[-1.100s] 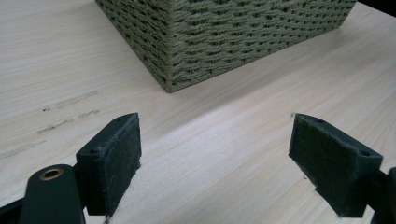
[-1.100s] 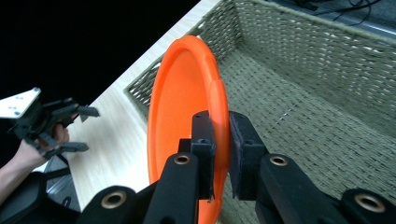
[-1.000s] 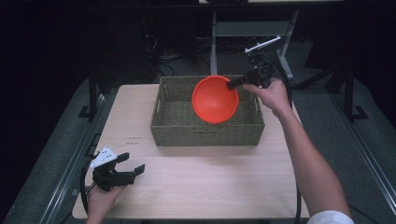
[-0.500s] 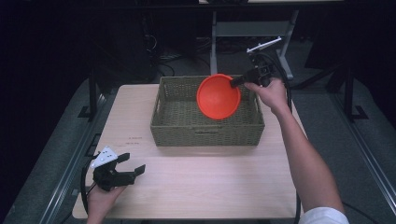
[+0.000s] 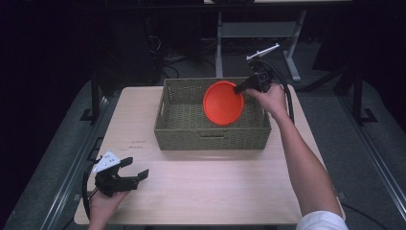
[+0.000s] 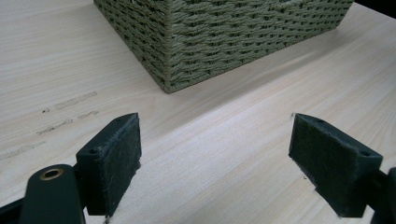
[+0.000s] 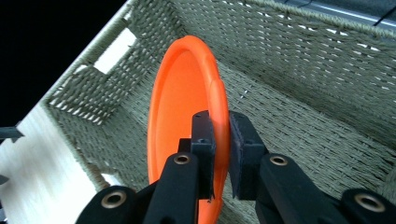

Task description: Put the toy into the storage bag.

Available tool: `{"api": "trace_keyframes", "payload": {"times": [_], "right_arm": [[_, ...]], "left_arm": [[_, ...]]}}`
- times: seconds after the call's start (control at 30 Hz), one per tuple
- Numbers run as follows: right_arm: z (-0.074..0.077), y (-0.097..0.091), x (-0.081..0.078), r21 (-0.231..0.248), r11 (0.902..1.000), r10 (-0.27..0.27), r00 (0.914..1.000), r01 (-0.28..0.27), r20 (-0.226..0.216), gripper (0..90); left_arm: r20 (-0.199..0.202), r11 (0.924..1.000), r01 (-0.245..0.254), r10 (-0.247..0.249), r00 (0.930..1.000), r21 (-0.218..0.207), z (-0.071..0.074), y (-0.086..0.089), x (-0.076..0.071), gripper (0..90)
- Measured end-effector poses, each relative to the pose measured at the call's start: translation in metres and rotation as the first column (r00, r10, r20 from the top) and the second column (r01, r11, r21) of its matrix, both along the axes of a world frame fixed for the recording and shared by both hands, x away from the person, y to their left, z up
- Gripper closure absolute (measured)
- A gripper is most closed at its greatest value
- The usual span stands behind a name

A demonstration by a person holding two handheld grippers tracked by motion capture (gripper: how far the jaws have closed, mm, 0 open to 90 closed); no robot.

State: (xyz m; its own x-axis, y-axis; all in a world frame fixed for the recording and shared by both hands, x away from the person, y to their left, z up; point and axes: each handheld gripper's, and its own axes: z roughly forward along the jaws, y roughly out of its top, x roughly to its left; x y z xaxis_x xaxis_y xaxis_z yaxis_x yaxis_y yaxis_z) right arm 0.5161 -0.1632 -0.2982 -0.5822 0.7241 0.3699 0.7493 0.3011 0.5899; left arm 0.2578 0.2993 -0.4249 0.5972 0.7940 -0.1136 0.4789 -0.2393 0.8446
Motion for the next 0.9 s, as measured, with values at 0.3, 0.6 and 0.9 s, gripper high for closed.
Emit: {"api": "trace_keyframes", "payload": {"times": [0.3,0.6,0.9], "right_arm": [[-0.011,0.009,0.004,-0.013,0.9999,0.003,0.9999,-0.003,-0.017,81.3],[-0.026,0.01,0.006,-0.016,0.9999,-0.002,0.9992,0.001,-0.039,81.3],[-0.041,0.006,0.007,-0.029,0.9995,-0.014,0.9977,0.012,-0.066,81.3]], "left_arm": [[0.003,1.0,0.004,-0.004,1.0,0.002,0.0,-0.001,-0.001,16.2],[-0.001,1.0,0.004,-0.004,1.0,0.005,0.001,0.0,-0.001,16.3],[0.002,1.0,0.004,-0.004,1.0,0.005,0.001,-0.001,-0.001,16.2]]}}
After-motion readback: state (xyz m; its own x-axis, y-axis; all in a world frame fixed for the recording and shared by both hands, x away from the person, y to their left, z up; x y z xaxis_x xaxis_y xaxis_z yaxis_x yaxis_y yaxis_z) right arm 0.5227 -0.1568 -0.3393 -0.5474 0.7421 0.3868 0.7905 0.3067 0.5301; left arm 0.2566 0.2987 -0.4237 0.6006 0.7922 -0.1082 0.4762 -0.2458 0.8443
